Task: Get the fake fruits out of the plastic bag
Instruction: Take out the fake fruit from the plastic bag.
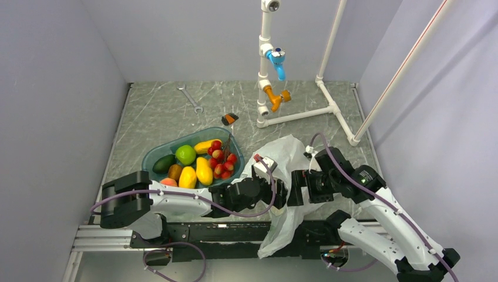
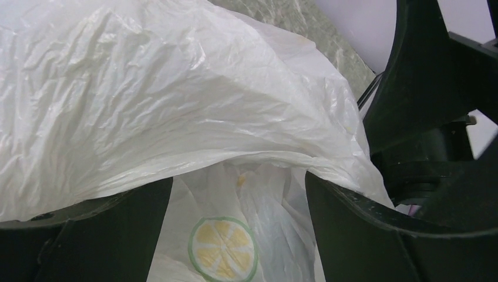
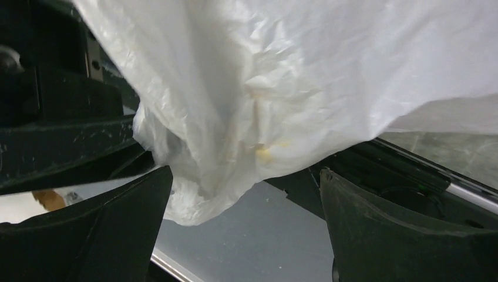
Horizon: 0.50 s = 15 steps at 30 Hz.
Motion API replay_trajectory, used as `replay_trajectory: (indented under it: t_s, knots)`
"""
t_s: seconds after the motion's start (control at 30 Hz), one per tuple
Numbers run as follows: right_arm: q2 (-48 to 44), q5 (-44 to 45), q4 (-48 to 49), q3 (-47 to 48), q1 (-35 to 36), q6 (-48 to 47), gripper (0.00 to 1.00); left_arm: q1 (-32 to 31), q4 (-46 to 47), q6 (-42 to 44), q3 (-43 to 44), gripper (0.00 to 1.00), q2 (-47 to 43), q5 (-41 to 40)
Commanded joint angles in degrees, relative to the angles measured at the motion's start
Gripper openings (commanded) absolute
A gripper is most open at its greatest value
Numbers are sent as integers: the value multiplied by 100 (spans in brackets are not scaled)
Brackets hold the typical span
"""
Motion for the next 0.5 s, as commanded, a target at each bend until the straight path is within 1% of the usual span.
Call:
replay_trajectory:
  t_s: [0.0,0.13,0.2,0.23,0.27,0.3,0.33,0.37,0.4,0.43,0.47]
  knots:
    - [-56,-382,290,-161,176,-191,100,26,172,-49,193,90,-56,-97]
    - [-32,-658,473,-331,281,-265,100,37,23,-49,299,90,-24,-162]
    - [5,-611,553,-396,356,-199,100,37,-10,-74,328,90,-13,-160]
    - [39,-382,535,-416,382,-111,98,37,-17,-92,324,90,-19,-163]
    - [83,-78,467,-418,406,13,94,38,-31,-111,314,90,-33,-175]
    - [100,241,423,-422,416,119,87,37,-52,-133,300,91,-57,-191]
    - [98,437,413,-418,418,210,75,37,-54,-131,274,91,-83,-204]
    - [53,556,416,-380,419,292,54,37,-34,-130,235,92,-117,-216]
    - [-41,724,417,-306,415,388,27,37,-13,-139,159,92,-151,-217]
    - [-168,797,429,-214,424,499,5,37,58,-153,83,92,-186,-184]
    - [-322,788,475,-174,421,538,0,37,207,-130,-18,92,-219,-118]
